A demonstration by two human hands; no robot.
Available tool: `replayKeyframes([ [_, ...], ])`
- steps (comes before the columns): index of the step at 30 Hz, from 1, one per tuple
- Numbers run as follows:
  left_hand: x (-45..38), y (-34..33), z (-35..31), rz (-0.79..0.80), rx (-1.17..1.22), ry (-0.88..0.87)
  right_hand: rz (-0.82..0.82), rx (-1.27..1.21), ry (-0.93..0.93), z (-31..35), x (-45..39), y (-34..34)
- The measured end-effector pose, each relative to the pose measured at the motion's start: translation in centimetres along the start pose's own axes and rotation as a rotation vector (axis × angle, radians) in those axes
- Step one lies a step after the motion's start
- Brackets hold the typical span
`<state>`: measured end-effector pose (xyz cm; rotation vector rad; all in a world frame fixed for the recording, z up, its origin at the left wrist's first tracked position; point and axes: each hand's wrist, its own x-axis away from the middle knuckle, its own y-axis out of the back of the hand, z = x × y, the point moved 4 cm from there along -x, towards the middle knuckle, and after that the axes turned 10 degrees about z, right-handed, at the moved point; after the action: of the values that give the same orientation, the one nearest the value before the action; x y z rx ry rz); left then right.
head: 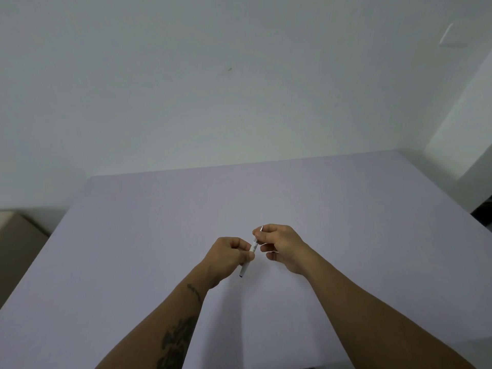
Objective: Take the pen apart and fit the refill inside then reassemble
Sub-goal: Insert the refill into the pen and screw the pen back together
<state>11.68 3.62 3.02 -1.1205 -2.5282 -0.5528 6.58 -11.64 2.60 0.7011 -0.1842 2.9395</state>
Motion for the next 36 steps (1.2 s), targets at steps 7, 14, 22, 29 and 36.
replayKeyframes([
  [7, -0.4, 0.1, -0.2, 0.012, -0.02, -0.009, -0.081, 0.079, 0.04, 0.6, -0.2, 0.3],
  [14, -0.7, 0.3, 0.0, -0.021, -0.042, -0.016, -0.109, 0.123, 0.058, 0.7, -0.2, 0.3],
  [22, -0.6, 0.6, 0.3, -0.039, -0.017, -0.009, 0.032, -0.043, 0.004, 0.3, -0.4, 0.1],
  [29, -1.4, 0.2, 0.3, -0.089, -0.062, 0.001, -0.127, 0.116, 0.038, 0.5, -1.5, 0.3],
  [36, -3.0, -0.3, 0.4, -0.162, -0.105, 0.024, -0.14, 0.196, 0.009, 0.7, -2.2, 1.6],
])
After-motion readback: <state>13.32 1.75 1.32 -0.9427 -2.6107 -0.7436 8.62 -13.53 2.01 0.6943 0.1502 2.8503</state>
